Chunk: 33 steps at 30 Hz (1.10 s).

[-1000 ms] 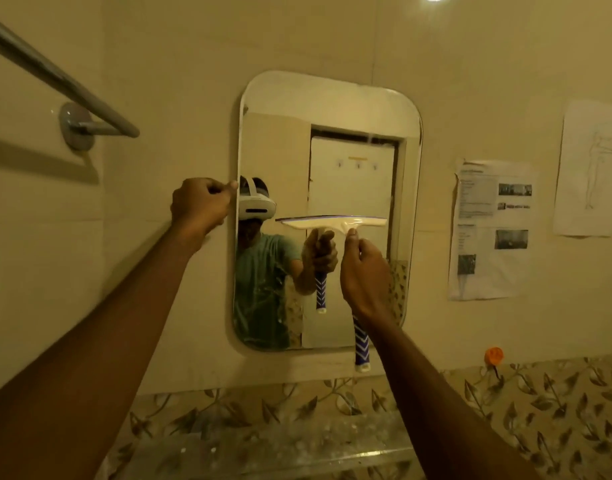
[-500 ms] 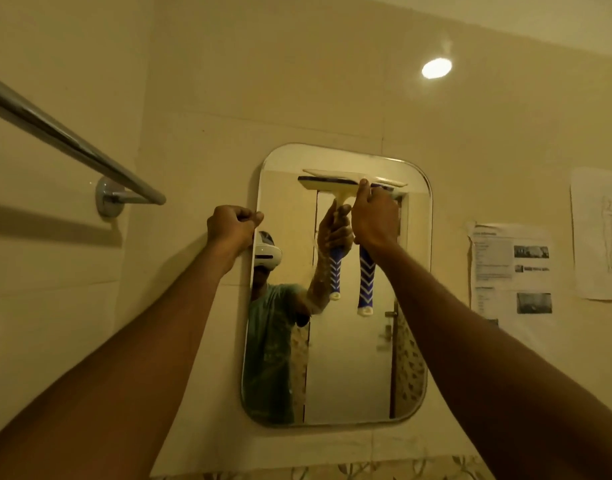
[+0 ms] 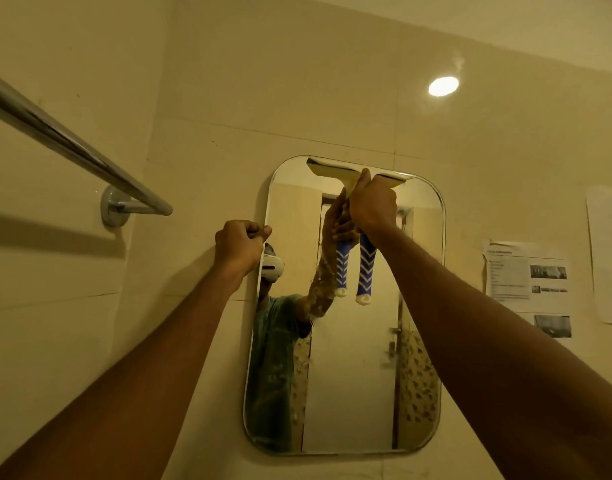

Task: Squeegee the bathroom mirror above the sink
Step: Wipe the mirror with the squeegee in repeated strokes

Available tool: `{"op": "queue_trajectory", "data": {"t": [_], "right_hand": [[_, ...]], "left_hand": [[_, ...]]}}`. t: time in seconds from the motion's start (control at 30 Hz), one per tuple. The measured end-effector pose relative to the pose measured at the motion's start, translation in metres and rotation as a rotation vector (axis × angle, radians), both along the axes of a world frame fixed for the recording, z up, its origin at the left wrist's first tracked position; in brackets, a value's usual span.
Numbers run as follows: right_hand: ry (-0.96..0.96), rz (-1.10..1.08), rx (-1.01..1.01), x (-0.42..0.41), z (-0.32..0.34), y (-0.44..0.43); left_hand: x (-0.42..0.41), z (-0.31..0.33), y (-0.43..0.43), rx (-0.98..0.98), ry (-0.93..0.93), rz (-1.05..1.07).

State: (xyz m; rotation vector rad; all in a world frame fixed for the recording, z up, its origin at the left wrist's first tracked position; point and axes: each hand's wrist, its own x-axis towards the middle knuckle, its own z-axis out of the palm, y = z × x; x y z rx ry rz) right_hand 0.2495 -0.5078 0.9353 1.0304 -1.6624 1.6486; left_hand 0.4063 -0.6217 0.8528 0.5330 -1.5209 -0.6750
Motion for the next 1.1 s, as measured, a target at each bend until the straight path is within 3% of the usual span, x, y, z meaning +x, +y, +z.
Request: {"op": "queue_trajectory", "data": {"t": [0.33,0.63,0.93,1.1], "right_hand": [[0.004,0.131,0.109,0.012,-0.118,0.013],[0.067,0.029,0.138,0.008,-0.05,0.019],[0.009,0.112,0.191,0.021,-0.182,0.024],[0.049,0.091,0.171,0.016,-0.139,0.029]], "left_hand": [[-0.001,-0.001,0.005,0.003,0.03,0.031],[-0.001,-0.002,0.003,-0.009,0.015,0.043],[0.0,-0.003,0.004,0.001,0.036,0.018],[0.001,-0.011,0.005,-0.016,0.045,0.044]]}}
